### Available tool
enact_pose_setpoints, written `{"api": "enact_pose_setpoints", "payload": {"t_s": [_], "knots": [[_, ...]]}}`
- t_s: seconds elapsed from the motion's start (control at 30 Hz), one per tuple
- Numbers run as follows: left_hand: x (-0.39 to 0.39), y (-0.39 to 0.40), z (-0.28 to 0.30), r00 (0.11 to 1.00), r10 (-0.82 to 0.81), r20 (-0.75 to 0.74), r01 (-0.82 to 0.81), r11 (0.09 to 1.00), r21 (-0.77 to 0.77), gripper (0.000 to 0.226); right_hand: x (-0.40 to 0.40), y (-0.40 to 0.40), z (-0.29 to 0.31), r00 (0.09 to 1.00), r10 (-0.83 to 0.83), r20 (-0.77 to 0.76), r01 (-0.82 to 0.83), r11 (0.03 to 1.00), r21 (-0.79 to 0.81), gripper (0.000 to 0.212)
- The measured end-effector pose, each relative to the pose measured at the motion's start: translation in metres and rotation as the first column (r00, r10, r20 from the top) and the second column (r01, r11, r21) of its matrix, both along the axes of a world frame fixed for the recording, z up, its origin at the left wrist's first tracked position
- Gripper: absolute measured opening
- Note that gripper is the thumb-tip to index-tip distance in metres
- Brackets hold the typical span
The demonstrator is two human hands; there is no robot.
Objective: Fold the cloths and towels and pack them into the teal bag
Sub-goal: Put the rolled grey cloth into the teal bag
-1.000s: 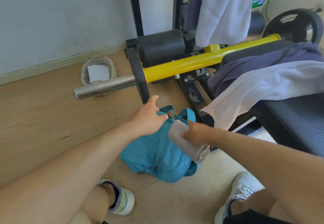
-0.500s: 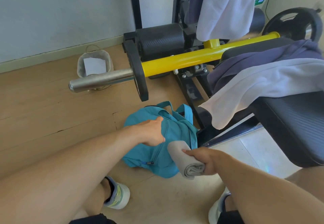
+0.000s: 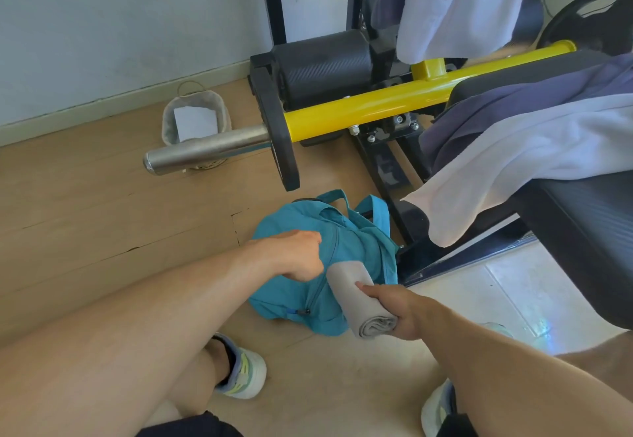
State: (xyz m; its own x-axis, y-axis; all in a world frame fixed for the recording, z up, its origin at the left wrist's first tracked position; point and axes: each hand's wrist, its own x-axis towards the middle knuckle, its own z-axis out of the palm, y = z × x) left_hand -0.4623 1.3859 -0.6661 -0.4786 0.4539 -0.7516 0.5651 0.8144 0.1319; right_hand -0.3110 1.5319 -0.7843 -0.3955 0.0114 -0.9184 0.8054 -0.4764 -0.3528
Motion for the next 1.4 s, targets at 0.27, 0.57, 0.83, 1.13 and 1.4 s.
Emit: {"api": "enact_pose_setpoints", "payload": {"t_s": [0.27,0.57,0.83,1.13,1.4], "knots": [[-0.022,-0.011,0.009,0.986,0.167,0.003,-0.167,0.986,0.007,0.042,-0.051,-0.022,0.072,0.891,-0.054,-0.452,0.002,0.993,-0.116,0.030],[-0.026,-0.015,-0.002,0.924,0.371,-0.090,-0.304,0.857,0.416,0.022,-0.060,-0.010,0.093,0.881,0.010,-0.473,-0.140,0.960,-0.241,0.042],[-0.037,-0.023,-0.011,0.877,0.471,-0.092,-0.424,0.850,0.312,0.030,-0.025,0.008,0.061,0.978,-0.051,-0.201,0.014,0.983,-0.182,0.049],[-0.040,-0.021,-0.021,0.840,0.536,-0.084,-0.485,0.812,0.325,0.016,-0.032,-0.005,0.000,0.993,0.039,0.111,-0.081,0.911,0.405,0.077],[-0.038,-0.017,-0.027,0.830,0.537,-0.149,-0.453,0.806,0.380,0.058,-0.018,-0.005,-0.004,0.972,-0.174,0.160,0.090,0.899,0.428,0.070]]}}
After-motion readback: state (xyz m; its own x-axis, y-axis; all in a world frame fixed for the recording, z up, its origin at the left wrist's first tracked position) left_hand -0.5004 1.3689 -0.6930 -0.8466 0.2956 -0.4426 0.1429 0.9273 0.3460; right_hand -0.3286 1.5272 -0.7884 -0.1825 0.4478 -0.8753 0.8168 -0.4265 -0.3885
